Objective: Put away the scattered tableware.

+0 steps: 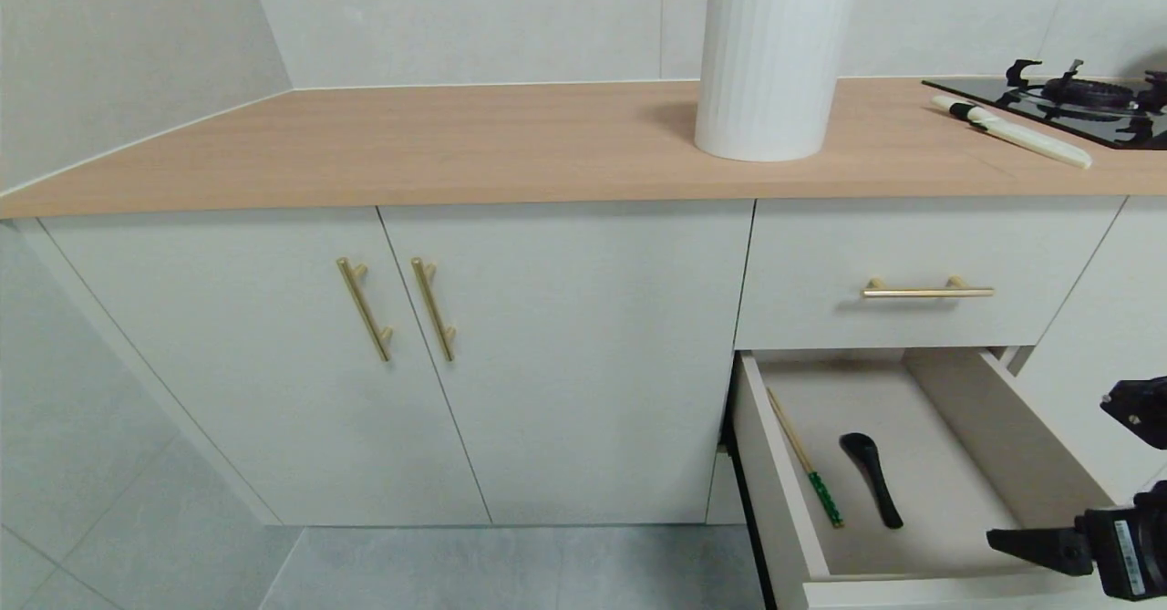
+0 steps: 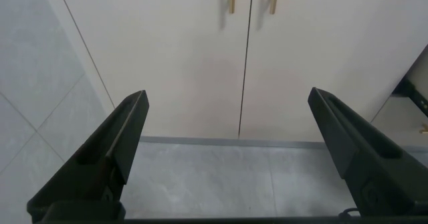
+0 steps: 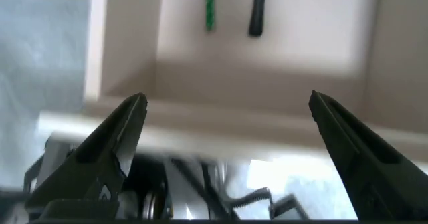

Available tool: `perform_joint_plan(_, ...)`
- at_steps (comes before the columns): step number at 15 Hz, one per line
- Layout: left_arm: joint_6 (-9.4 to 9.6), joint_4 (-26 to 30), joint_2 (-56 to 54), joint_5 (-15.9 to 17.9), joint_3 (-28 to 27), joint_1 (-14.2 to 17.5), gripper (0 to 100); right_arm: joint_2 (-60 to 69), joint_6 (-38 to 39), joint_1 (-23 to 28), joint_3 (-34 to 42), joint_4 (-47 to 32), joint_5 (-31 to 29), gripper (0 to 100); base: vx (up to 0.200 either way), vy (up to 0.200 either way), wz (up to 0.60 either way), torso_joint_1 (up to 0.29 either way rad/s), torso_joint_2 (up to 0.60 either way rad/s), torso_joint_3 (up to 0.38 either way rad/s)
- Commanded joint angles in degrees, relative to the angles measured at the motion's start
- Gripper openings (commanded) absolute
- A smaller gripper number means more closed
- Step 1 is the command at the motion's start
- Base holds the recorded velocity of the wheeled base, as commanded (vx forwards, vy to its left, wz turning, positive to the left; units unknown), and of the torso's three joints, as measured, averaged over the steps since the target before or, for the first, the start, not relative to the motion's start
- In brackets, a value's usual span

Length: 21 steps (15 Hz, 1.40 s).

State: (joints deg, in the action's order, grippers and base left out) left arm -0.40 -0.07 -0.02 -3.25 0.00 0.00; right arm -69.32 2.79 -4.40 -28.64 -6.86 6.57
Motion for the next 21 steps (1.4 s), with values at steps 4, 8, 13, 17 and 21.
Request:
perform_joint_plan(4,-0.39,0.0,0.0,-0.1,0.0,0.0,100,4.3,0.0,-1.7,4.3,-0.4,-0.1,100,-0.15,0.0,0.0,0.002,0.0,0.002)
perform_joint_plan(8,-0.39,0.0,0.0,-0.1,0.0,0.0,100,-3.7,-0.2,-4.0,4.6,-4.4,-0.2,100,0.0,0.0,0.0,0.0,0.0,0.0)
perform_joint_plan(13,-0.39,0.0,0.0,0.0,0.0,0.0,100,-23.7,-0.2,-4.0,5.5,11.6,-1.4,100,0.0,0.0,0.0,0.0,0.0,0.0)
perform_joint_plan(17,-0.39,0.0,0.0,-0.1,0.0,0.0,100,-27.7,-0.2,-4.0,9.8,31.7,-1.5,100,0.0,0.0,0.0,0.0,0.0,0.0)
perform_joint_plan(21,-0.39,0.0,0.0,-0.1,0.0,0.0,100,-34.0,-0.1,-4.0,10.0,44.7,-2.6,100,0.0,0.0,0.0,0.0,0.0,0.0)
